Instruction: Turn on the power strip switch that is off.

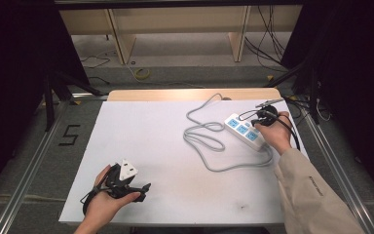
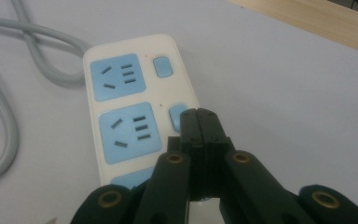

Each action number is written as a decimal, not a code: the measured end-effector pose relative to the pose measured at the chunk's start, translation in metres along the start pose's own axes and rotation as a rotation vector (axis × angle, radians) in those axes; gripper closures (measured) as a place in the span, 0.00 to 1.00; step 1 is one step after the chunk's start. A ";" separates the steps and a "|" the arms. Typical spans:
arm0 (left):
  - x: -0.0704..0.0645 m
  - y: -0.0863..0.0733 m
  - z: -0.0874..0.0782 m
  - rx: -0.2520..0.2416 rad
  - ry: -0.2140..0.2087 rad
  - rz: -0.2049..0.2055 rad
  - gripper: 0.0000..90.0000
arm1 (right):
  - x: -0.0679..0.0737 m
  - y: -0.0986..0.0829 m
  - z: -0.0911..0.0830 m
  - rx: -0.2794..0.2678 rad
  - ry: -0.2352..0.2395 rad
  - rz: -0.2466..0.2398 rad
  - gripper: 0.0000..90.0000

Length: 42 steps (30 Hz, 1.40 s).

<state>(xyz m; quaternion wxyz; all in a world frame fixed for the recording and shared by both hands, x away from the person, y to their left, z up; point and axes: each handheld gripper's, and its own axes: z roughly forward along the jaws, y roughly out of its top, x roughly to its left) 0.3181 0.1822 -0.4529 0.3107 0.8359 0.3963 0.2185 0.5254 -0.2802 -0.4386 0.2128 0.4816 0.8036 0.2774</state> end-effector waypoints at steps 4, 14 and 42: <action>0.000 0.000 0.000 -0.001 -0.001 -0.001 0.17 | 0.001 0.003 0.003 0.003 0.004 0.002 1.00; -0.001 0.000 0.000 0.001 -0.002 0.004 0.17 | 0.005 0.011 0.015 0.021 -0.001 -0.007 1.00; -0.001 0.000 0.001 0.003 -0.005 0.013 0.17 | 0.009 0.021 0.022 0.101 -0.010 -0.047 1.00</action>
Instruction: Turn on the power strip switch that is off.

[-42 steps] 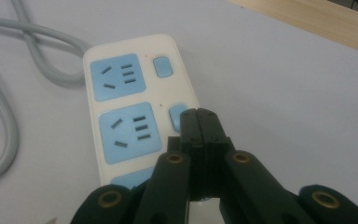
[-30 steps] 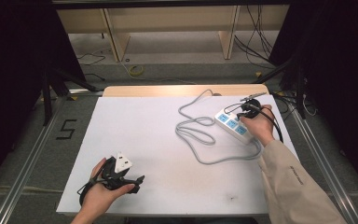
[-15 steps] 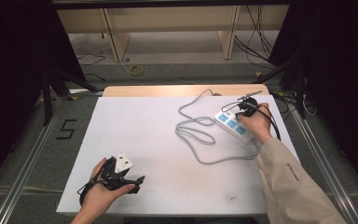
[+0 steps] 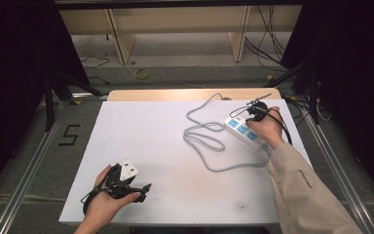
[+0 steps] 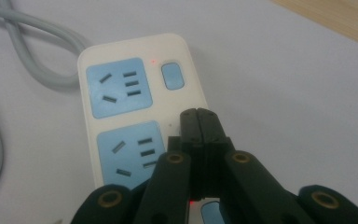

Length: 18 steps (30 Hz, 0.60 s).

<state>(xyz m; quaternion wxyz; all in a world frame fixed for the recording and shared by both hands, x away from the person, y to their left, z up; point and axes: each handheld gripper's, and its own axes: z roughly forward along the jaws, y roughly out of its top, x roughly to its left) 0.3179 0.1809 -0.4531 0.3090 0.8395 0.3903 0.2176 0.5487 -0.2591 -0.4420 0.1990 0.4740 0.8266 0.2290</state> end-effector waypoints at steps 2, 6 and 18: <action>0.000 0.000 0.000 0.000 -0.001 0.000 0.17 | 0.001 0.001 0.000 0.008 -0.001 0.000 1.00; 0.001 0.000 0.000 0.003 0.000 0.002 0.17 | 0.000 0.002 0.001 0.016 -0.001 0.000 1.00; 0.000 0.000 -0.001 0.000 0.001 0.003 0.17 | -0.001 0.002 0.001 0.021 0.006 0.017 1.00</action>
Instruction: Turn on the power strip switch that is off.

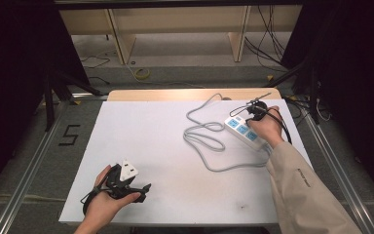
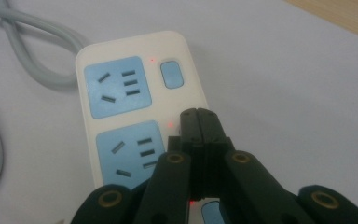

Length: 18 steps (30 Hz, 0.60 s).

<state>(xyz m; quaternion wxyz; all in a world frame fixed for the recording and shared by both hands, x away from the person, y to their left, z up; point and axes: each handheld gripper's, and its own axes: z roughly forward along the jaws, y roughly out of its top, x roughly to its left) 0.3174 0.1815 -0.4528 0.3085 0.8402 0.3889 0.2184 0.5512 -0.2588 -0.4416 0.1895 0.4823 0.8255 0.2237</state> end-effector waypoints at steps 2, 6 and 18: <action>-0.001 0.000 0.000 -0.002 -0.001 -0.006 0.17 | 0.000 0.000 0.000 0.004 -0.002 -0.003 1.00; -0.001 0.000 0.001 -0.002 -0.002 -0.006 0.17 | 0.000 0.002 0.000 0.013 -0.003 -0.008 1.00; -0.001 0.000 0.001 0.002 -0.003 -0.001 0.17 | -0.001 0.004 0.001 0.032 0.006 -0.001 1.00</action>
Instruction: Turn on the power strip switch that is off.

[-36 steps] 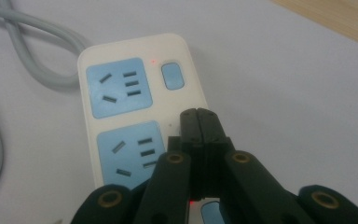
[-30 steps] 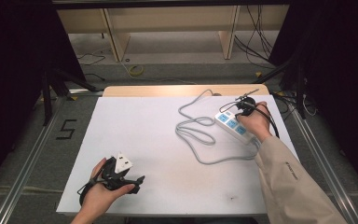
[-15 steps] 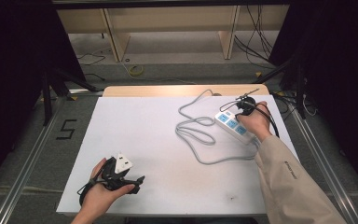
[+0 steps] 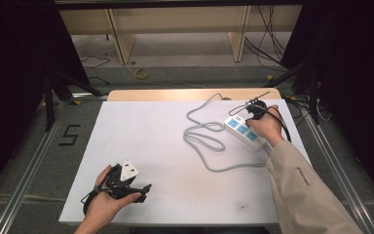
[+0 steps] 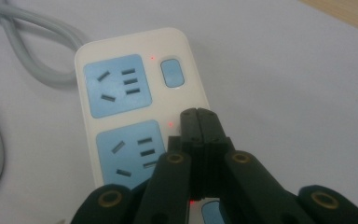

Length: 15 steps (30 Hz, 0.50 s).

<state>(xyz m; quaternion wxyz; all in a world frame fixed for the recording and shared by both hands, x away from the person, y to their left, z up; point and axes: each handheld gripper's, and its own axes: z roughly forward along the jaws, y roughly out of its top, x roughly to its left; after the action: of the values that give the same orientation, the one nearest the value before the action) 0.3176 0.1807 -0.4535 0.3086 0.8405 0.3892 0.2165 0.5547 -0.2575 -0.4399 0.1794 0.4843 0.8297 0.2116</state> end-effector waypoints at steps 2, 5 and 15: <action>0.000 0.000 0.000 0.000 0.000 0.000 0.17 | 0.000 0.000 0.000 0.003 0.001 0.002 1.00; 0.000 0.000 0.000 -0.001 -0.001 0.001 0.17 | 0.000 0.000 0.000 0.000 0.002 0.005 1.00; 0.000 0.000 0.001 0.000 -0.003 0.001 0.17 | -0.001 0.000 0.001 0.012 0.009 0.008 1.00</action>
<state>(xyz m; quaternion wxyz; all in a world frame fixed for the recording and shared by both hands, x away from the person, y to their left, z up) 0.3180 0.1806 -0.4538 0.3092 0.8410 0.3883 0.2153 0.5556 -0.2584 -0.4406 0.1722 0.4876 0.8299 0.2095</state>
